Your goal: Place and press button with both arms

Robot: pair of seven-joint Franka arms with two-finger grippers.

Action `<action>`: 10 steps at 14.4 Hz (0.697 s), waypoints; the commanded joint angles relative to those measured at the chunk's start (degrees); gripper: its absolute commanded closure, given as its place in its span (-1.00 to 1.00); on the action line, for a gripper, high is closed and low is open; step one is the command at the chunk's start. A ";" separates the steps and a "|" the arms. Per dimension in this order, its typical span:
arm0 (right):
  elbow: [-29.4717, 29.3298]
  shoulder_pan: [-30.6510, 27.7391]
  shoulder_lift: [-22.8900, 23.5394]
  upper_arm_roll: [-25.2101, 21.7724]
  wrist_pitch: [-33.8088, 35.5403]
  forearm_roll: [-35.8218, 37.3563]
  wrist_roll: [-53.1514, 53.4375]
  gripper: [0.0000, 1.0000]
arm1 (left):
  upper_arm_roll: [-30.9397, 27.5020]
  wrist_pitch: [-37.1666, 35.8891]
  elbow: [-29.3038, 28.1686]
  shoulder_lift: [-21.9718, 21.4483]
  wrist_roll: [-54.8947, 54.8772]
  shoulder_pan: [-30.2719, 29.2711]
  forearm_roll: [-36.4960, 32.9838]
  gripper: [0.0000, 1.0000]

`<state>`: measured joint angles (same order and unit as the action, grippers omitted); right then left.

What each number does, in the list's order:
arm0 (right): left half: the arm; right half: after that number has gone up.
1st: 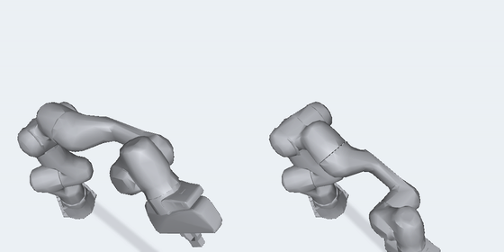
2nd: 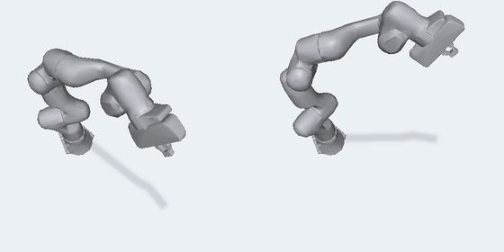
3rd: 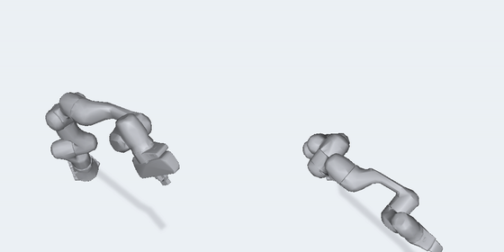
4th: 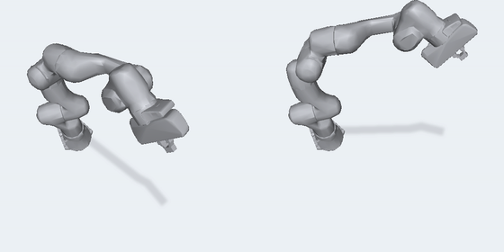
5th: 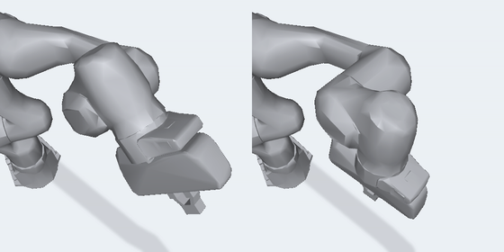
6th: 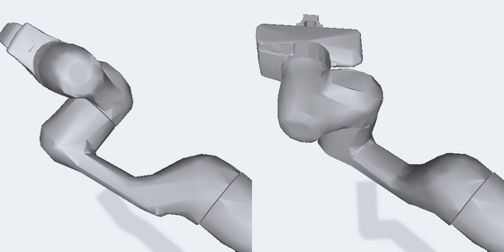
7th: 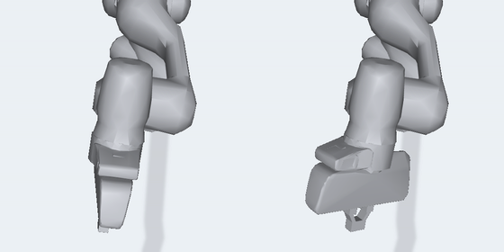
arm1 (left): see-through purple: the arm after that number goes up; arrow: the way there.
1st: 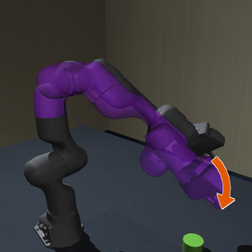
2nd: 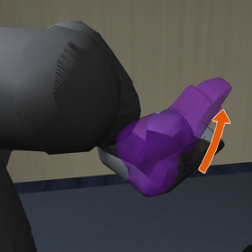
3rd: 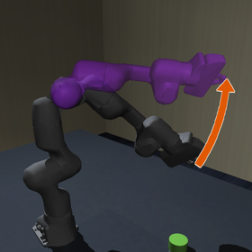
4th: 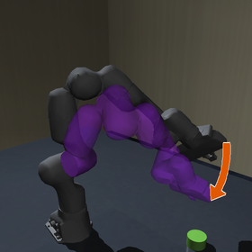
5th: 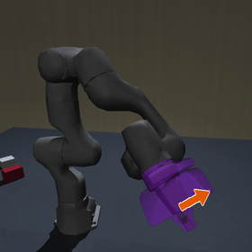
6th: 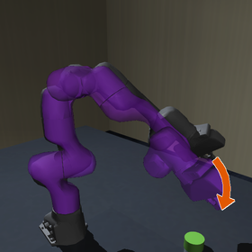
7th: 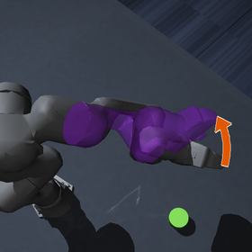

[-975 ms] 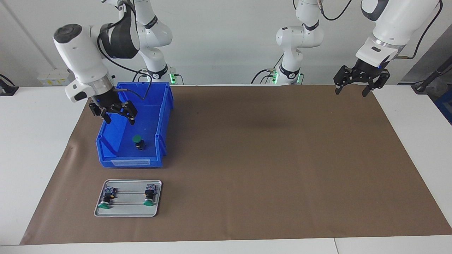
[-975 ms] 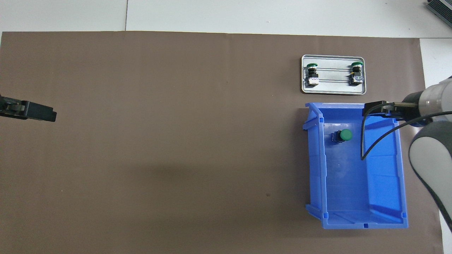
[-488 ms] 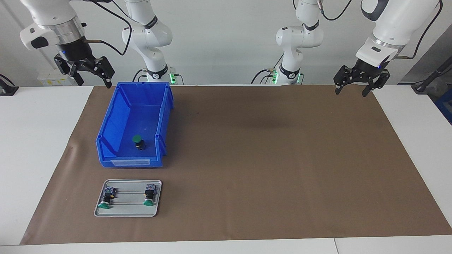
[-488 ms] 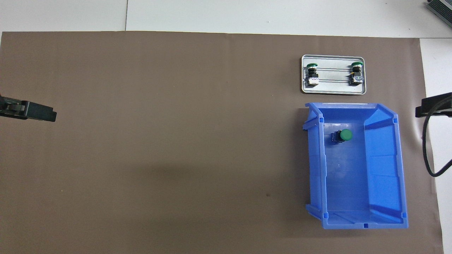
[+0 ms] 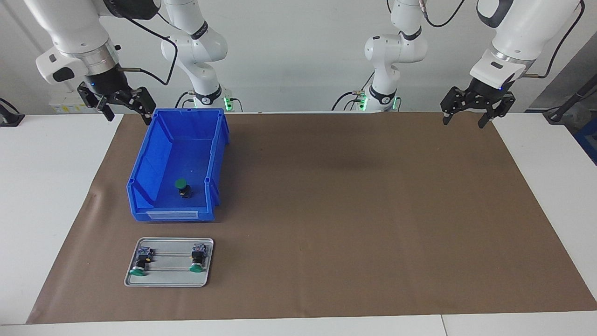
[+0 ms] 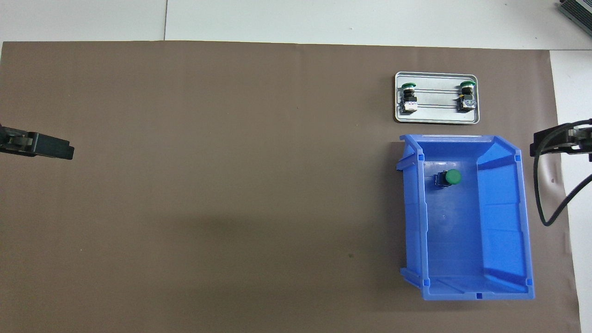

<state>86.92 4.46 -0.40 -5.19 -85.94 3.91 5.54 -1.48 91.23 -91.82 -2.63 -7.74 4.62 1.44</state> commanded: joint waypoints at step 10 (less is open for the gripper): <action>0.70 -0.42 -0.74 0.10 0.07 -2.42 0.88 -1.00 | 0.60 0.71 -1.87 -1.50 -0.08 -1.01 -0.04 -1.00</action>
<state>86.91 4.58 -0.40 -5.28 -85.92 2.67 5.77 -1.48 91.23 -91.82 -2.63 -7.74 4.62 1.44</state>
